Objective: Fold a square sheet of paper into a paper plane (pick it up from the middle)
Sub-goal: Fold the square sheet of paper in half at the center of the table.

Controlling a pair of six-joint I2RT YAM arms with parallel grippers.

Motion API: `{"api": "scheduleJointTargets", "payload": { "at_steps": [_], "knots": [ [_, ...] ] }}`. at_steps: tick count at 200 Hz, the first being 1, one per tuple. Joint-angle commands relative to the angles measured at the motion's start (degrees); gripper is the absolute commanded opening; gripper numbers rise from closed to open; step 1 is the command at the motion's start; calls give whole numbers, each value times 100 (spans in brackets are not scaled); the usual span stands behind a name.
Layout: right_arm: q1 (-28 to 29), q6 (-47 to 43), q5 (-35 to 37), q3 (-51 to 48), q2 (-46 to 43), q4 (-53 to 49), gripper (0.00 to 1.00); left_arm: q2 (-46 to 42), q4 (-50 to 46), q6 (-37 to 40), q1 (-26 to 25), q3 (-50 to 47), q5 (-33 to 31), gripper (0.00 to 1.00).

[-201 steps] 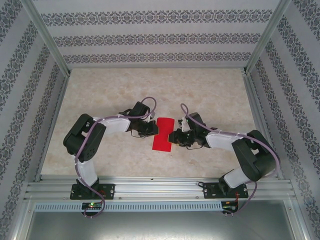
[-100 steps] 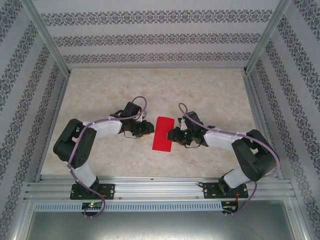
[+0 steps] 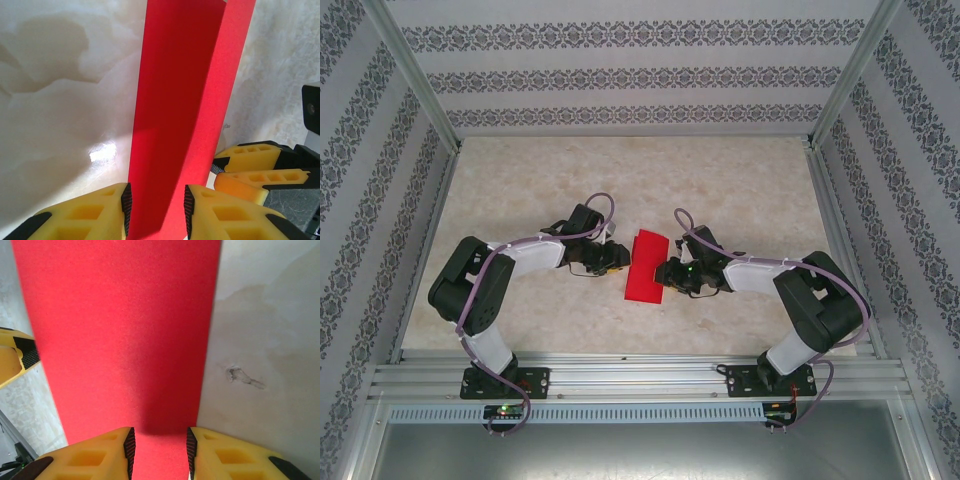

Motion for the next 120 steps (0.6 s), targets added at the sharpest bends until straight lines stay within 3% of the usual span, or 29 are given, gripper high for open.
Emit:
{"api": "scheduleJointTargets", "payload": {
  "at_steps": [1, 73, 120],
  "knots": [
    [-92, -109, 110, -139, -6, -29, 35, -139, -93, -13, 15, 25, -80, 36],
    [-137, -75, -7, -276, -301, 132, 35, -125, -141, -72, 11, -2, -200, 41],
    [-147, -24, 75, -294, -658, 27, 36, 72, 89, -237, -4, -36, 89, 41]
  ]
}}
